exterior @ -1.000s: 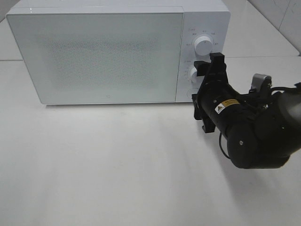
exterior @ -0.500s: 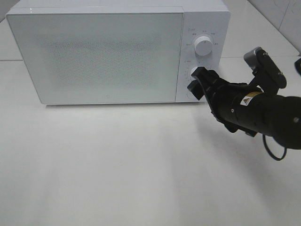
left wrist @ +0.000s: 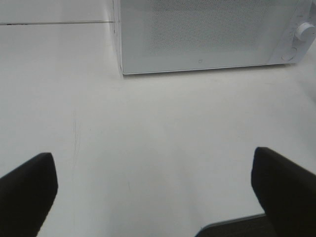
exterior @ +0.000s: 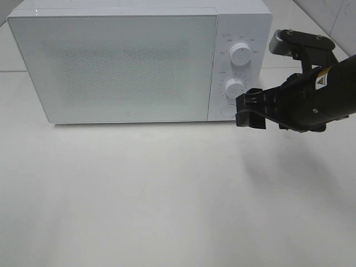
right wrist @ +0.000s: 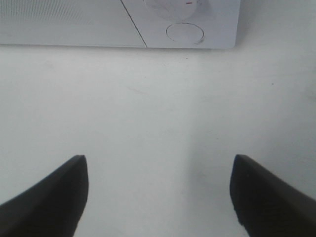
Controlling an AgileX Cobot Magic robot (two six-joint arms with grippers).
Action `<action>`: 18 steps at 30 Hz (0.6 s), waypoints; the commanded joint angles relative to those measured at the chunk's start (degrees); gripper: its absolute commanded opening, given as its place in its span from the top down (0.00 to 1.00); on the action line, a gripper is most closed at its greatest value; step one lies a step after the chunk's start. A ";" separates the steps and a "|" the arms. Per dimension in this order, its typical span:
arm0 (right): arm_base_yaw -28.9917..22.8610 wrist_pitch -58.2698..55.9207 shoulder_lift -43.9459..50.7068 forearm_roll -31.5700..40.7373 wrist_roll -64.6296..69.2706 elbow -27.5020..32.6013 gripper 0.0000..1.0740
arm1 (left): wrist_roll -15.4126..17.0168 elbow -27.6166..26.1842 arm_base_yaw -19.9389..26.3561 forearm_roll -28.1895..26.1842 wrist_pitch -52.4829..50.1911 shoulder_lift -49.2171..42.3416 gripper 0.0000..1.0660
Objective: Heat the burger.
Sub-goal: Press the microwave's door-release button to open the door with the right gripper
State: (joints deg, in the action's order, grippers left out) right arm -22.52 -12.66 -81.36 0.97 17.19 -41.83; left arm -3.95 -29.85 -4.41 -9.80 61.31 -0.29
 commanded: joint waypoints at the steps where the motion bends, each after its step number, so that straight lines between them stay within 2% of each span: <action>1: 0.34 -8.25 3.50 -5.16 -1.78 -1.83 0.30 | 0.23 0.06 0.11 -0.46 -0.52 -0.92 0.06; 18: 0.34 -26.59 25.38 -6.42 -3.04 -1.83 0.29 | 0.23 0.06 0.11 -0.46 -0.52 -0.92 0.06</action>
State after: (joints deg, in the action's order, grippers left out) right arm -22.52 -38.16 -56.89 -5.21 14.78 -43.32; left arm -3.95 -29.85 -4.41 -9.80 61.31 -0.29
